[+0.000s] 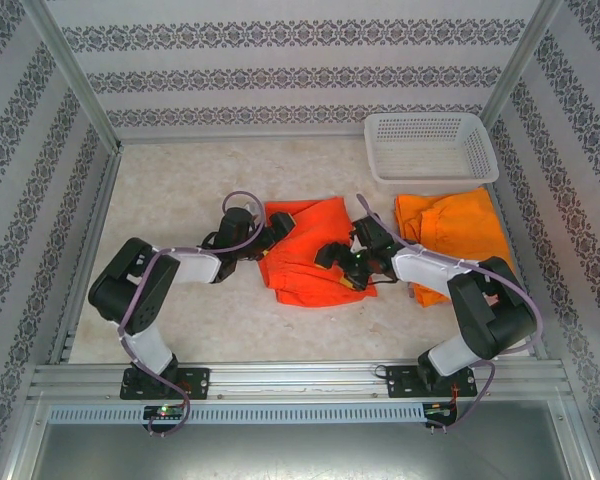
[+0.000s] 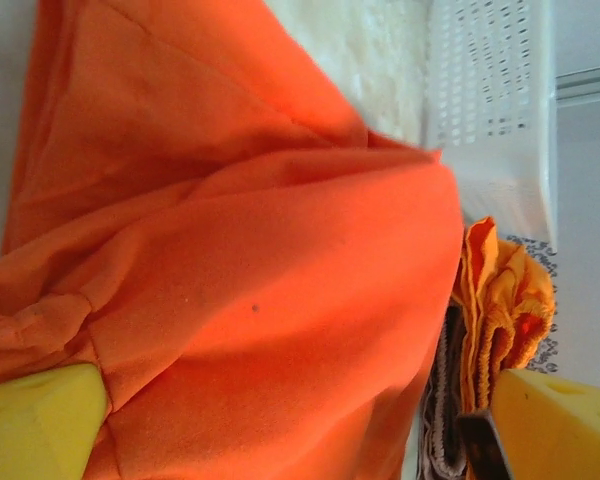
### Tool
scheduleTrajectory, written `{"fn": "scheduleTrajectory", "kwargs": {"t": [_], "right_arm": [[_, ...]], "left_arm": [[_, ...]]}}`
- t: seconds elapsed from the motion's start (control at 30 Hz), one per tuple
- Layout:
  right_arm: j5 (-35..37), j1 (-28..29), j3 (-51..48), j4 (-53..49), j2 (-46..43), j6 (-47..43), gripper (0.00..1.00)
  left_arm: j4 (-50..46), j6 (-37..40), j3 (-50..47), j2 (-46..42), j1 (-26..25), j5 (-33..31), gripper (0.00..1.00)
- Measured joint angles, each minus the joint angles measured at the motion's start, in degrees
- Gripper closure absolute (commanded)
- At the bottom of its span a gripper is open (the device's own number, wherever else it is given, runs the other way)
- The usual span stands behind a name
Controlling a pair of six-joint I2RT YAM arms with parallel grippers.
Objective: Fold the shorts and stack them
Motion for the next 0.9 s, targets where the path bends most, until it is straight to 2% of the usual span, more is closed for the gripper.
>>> {"fn": "scheduleTrajectory", "kwargs": {"t": [0.13, 0.23, 0.37, 0.47, 0.63, 0.9], "right_arm": [[-1.4, 2.8, -2.0, 1.7, -2.5, 1.9, 0.11], [-3.1, 3.3, -2.0, 1.6, -5.8, 2.4, 0.08], [-3.7, 0.2, 1.3, -0.7, -10.0, 2.3, 0.05], [-3.8, -3.6, 8.2, -1.7, -8.9, 1.2, 0.04], [-6.2, -8.2, 23.3, -1.7, 2.7, -1.7, 0.05], [-8.3, -9.5, 35.5, -1.7, 22.9, -3.7, 0.05]], "left_arm": [[-0.6, 1.7, 2.0, 1.1, 2.5, 2.1, 0.0], [-6.7, 4.6, 2.6, -2.1, 4.6, 2.5, 0.0], [-15.0, 7.8, 3.3, -10.9, 3.6, 2.7, 0.0], [-17.6, 8.4, 3.0, -18.9, 0.9, 2.7, 0.0], [-17.7, 7.6, -0.9, -24.6, -3.7, 2.5, 0.0], [-16.6, 5.3, -8.5, -17.6, -7.9, 1.7, 0.0]]}}
